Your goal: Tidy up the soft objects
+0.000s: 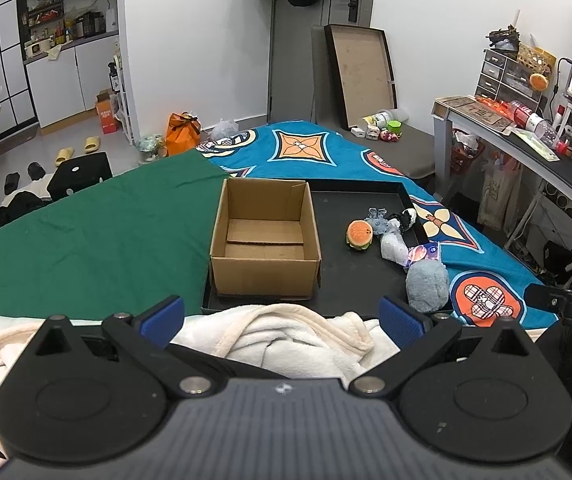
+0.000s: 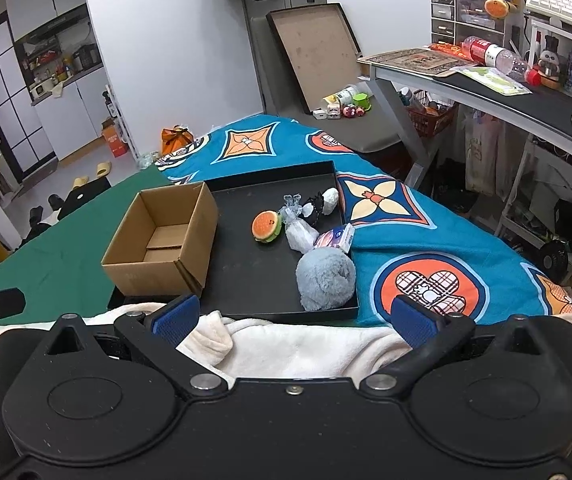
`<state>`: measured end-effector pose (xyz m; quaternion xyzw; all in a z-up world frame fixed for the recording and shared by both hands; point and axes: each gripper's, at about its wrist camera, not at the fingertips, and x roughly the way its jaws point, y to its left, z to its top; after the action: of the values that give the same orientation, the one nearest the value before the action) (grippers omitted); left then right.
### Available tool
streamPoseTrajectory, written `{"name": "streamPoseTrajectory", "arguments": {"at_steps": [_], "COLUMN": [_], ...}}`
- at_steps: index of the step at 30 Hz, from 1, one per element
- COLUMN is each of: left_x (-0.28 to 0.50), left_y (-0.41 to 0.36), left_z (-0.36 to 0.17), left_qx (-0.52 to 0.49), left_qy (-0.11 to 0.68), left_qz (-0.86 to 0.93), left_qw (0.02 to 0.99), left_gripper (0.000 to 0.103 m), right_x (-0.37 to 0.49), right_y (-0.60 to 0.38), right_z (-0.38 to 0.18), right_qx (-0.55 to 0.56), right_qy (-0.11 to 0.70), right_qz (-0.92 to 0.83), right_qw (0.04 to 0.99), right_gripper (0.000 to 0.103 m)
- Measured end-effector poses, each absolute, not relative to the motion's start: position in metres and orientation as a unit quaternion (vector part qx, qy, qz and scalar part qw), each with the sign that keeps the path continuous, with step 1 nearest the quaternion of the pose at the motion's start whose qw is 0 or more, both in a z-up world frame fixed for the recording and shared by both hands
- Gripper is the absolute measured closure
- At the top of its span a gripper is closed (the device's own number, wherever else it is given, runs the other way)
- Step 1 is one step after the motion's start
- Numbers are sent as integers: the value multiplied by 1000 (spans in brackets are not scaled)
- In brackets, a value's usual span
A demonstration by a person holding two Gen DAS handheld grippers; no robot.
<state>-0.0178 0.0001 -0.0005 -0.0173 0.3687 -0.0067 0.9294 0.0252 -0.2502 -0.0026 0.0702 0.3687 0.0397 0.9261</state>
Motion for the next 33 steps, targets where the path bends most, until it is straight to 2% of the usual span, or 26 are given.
{"name": "streamPoseTrajectory", "arguments": {"at_steps": [33], "left_x": [45], "left_y": [20], "left_z": [-22], "left_qx": [-9], "left_qy": [392], "left_qz": [3], "left_qw": [920], "left_gripper": [1], "right_x": [82], "right_y": [-253], "right_z": [-38], "right_qx": [86], "right_qy": [408], "right_qz": [26], "right_qw": [909], "right_gripper": [0]}}
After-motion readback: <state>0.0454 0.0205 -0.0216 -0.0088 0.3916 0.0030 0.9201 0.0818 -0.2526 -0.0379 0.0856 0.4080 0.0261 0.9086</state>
